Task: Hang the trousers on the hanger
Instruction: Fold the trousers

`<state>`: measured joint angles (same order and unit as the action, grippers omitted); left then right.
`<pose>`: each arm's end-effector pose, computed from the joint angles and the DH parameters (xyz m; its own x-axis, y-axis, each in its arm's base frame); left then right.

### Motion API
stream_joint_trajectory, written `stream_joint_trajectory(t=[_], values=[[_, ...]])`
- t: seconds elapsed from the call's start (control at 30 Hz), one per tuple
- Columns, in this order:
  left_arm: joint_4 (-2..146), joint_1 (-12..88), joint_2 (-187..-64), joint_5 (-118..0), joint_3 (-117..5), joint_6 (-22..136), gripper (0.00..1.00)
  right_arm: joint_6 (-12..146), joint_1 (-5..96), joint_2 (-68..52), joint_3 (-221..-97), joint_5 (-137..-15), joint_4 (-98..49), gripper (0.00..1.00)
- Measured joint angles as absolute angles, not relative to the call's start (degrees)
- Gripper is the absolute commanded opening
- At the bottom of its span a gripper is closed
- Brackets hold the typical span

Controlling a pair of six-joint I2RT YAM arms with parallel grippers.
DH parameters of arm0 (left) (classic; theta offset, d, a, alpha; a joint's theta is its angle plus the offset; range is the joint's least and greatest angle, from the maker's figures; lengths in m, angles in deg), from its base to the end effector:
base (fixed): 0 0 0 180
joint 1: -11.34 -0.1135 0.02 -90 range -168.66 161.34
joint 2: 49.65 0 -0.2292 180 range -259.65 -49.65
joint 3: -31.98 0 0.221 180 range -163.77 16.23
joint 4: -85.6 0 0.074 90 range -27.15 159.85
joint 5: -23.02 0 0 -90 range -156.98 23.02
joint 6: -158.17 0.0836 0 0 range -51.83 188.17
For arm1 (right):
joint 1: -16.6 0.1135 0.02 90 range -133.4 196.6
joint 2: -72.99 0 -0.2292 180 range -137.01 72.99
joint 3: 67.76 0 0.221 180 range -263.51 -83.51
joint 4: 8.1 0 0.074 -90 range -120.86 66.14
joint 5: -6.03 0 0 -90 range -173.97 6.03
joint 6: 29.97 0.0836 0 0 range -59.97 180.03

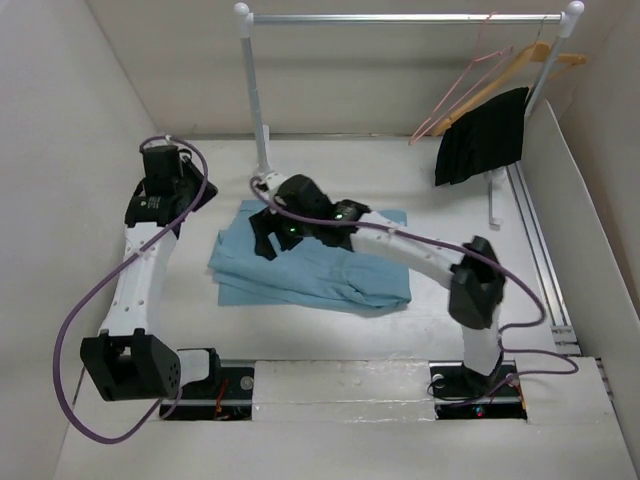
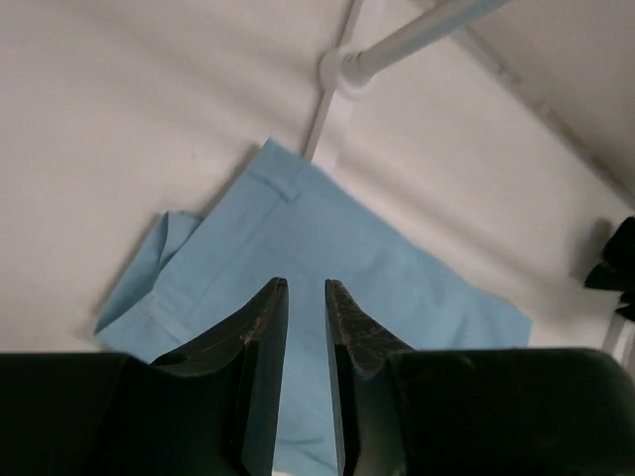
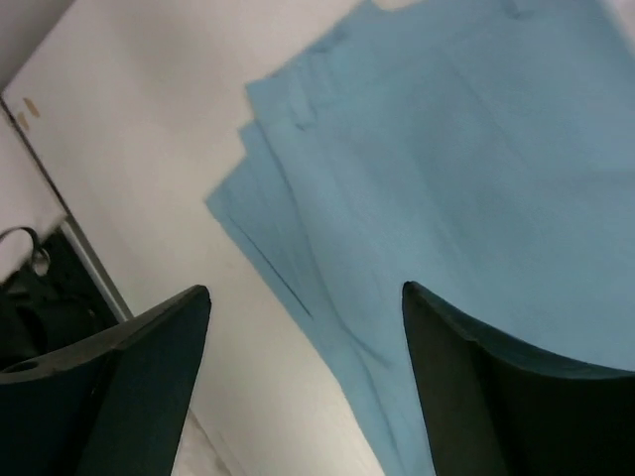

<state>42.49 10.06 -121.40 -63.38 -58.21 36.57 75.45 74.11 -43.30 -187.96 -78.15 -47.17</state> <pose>0.3010 0.0015 0.3354 -0.3736 -0.5314 -0.7603 -0.1891 0.8460 -0.4985 0.2456 0.4014 0.2436 -0.5332 -0.3448 -0.7726 -0.7696 0.5769 0.2737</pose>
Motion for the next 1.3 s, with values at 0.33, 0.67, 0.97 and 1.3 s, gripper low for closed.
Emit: stream_joint_trajectory(t=[0.33,0.67,0.97,1.3], values=[[43.04,15.61,-128.76,-62.49,-38.40,37.60,0.29,67.23,65.09,-7.74,-155.61,-80.38,-49.14,0.41],[44.40,13.52,-127.91,-65.17,-32.04,32.09,0.33,61.22,62.09,-5.67,-141.90,-76.35,-54.69,0.76],[47.15,13.54,-133.29,-67.45,-31.85,30.82,0.00,55.93,57.76,-11.31,-140.44,-74.45,-53.01,0.31],[43.09,14.21,-120.94,-66.81,-33.42,30.32,0.00,53.74,58.22,-7.98,-138.58,-73.38,-54.58,0.00]])
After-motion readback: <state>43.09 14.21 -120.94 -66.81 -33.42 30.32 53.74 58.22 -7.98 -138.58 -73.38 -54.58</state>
